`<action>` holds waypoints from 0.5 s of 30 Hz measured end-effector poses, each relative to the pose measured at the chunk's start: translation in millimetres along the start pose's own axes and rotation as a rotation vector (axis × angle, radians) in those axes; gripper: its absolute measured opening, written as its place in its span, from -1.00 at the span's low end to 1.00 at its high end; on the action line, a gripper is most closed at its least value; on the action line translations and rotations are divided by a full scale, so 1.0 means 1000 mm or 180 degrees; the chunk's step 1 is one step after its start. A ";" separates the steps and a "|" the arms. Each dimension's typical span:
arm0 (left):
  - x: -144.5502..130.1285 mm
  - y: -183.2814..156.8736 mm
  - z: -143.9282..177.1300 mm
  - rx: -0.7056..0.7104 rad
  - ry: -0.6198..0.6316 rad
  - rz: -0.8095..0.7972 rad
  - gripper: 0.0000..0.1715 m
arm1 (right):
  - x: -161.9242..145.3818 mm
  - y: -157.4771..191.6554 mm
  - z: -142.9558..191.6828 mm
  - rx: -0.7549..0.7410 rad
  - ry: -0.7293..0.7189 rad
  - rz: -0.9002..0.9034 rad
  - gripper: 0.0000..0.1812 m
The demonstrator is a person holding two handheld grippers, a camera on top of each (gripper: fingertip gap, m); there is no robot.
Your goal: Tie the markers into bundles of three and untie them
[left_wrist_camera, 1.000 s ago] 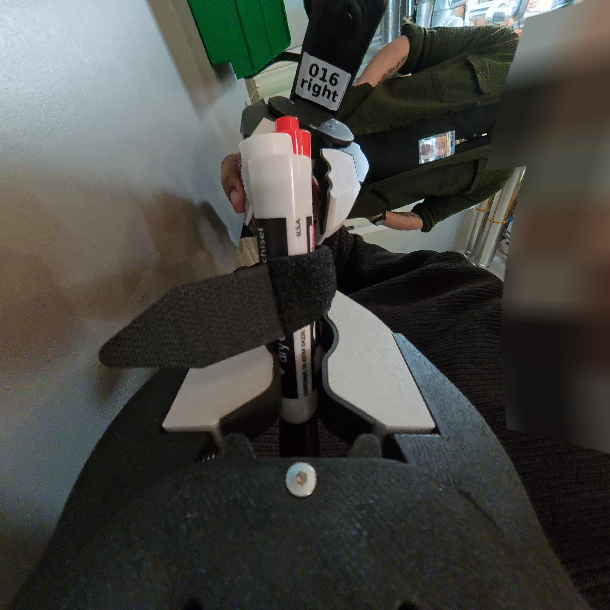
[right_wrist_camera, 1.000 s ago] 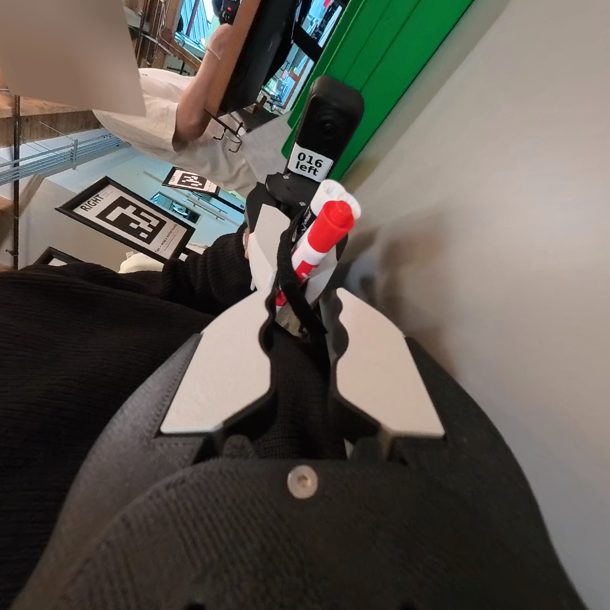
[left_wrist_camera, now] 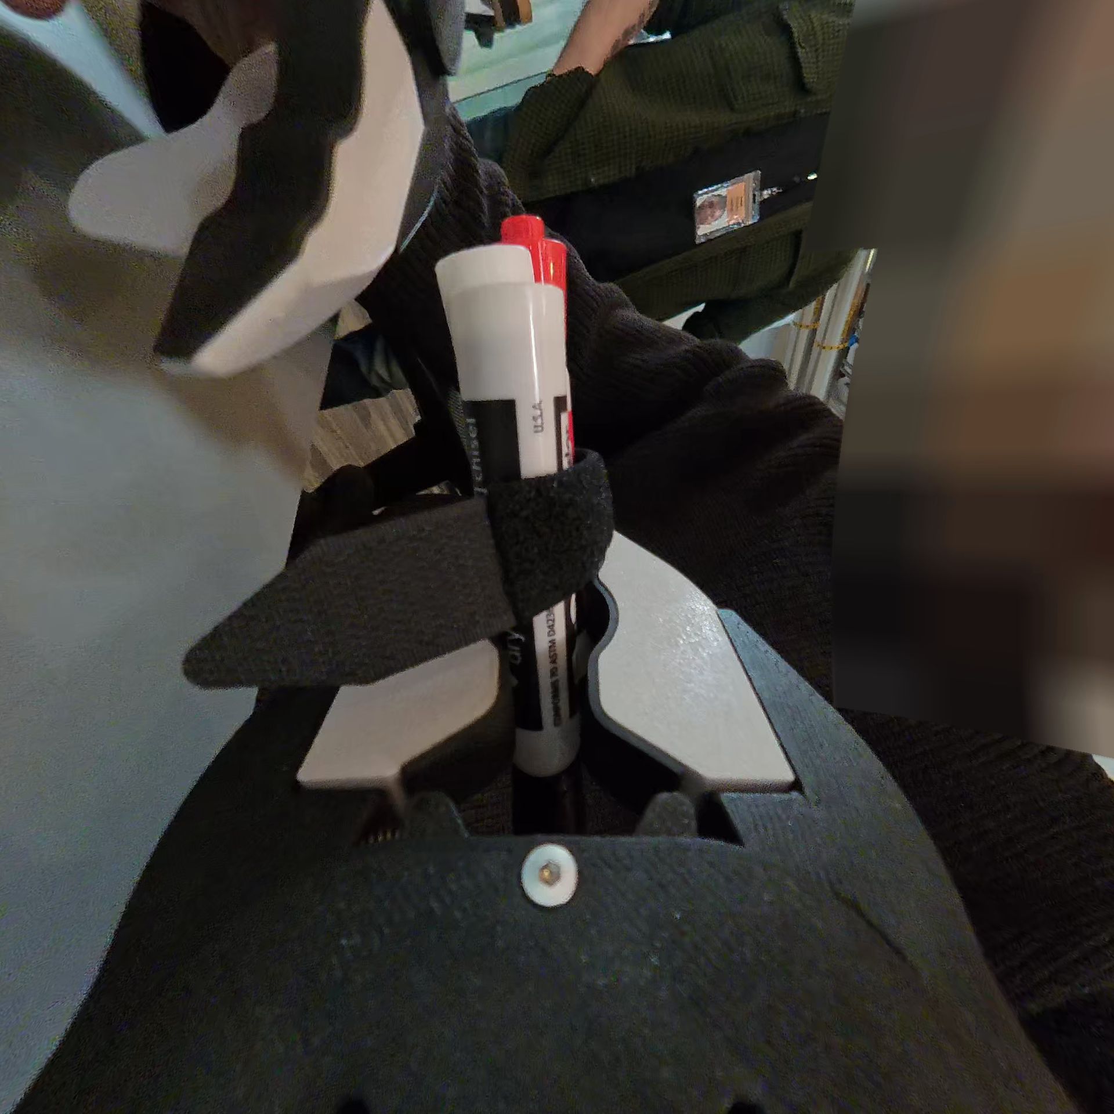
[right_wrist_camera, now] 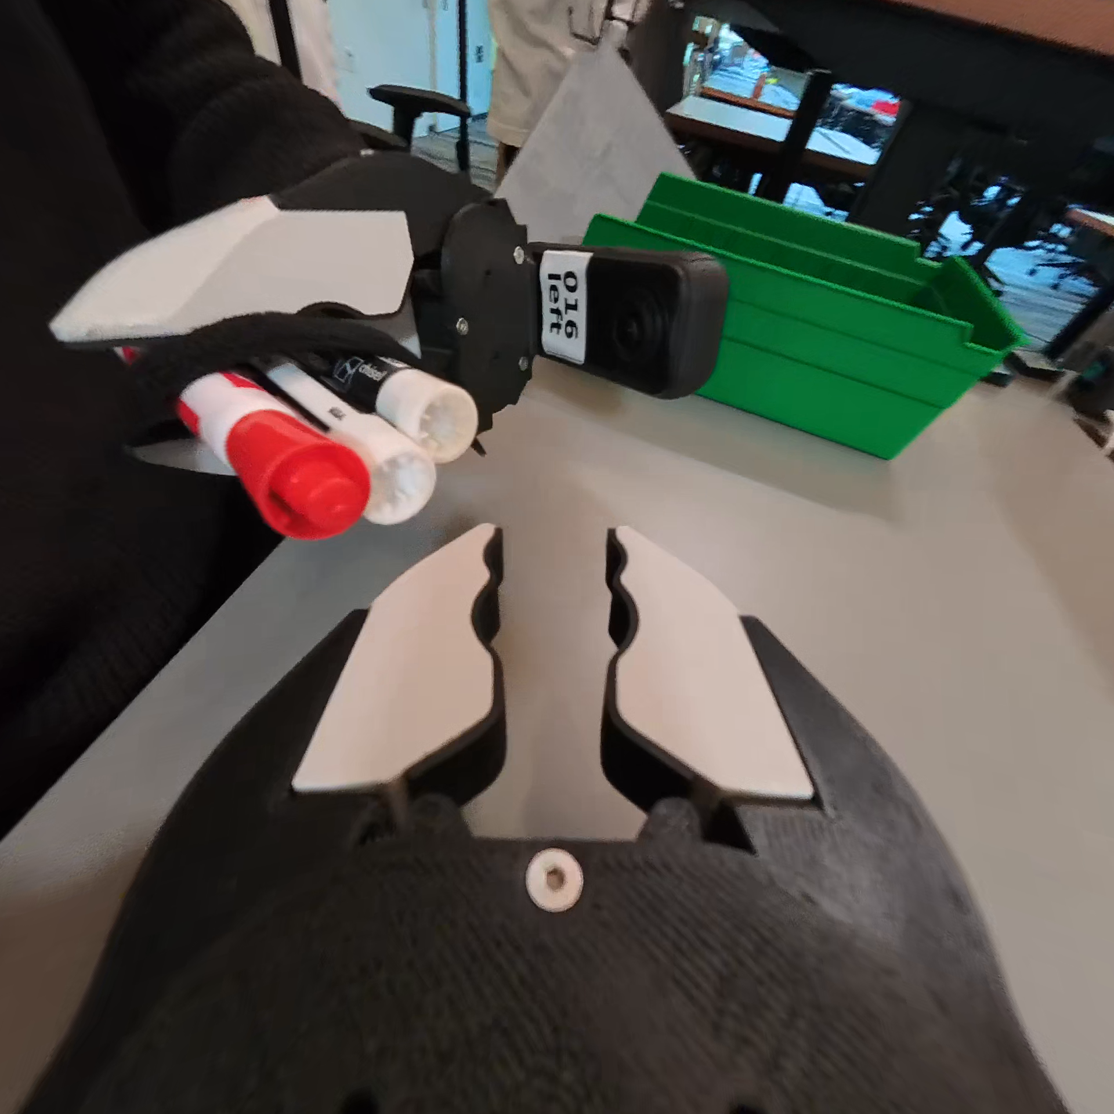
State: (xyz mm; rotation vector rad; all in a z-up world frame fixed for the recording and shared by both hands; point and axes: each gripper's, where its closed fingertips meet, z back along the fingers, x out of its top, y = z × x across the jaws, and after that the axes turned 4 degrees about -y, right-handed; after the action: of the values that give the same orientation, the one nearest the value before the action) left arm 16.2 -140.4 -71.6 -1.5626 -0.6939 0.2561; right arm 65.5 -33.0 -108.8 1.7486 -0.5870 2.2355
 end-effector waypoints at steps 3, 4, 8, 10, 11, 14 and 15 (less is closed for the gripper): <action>-0.002 -0.002 -0.001 -0.0089 0.0036 0.0039 -0.76 | 0.000 0.011 -0.013 0.0310 0.0039 0.0036 -0.56; -0.002 -0.003 -0.002 -0.0117 0.0041 0.0042 -0.75 | 0.003 0.015 -0.017 0.0401 0.0014 0.0052 -0.56; -0.002 -0.008 0.000 -0.0204 0.0019 0.0059 -0.76 | 0.017 0.032 -0.033 0.0729 -0.0129 0.0088 -0.58; -0.003 -0.009 0.001 -0.0242 0.0021 0.0070 -0.75 | 0.024 0.039 -0.039 0.0820 -0.0235 0.0084 -0.57; -0.004 -0.008 0.001 -0.0247 0.0040 0.0065 -0.78 | 0.026 0.041 -0.042 0.0847 -0.0273 0.0087 -0.57; -0.005 -0.006 0.002 -0.0260 0.0073 0.0089 -0.83 | 0.027 0.046 -0.048 0.0901 -0.0346 0.0068 -0.67; -0.005 -0.006 0.002 -0.0273 0.0074 0.0100 -0.83 | 0.028 0.046 -0.048 0.0906 -0.0363 0.0056 -0.70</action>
State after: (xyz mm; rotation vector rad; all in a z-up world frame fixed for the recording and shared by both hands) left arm 9.1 -141.4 -67.6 -1.6568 -0.6699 0.2337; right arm -3.1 -54.0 -98.8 2.0227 -0.3180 2.3378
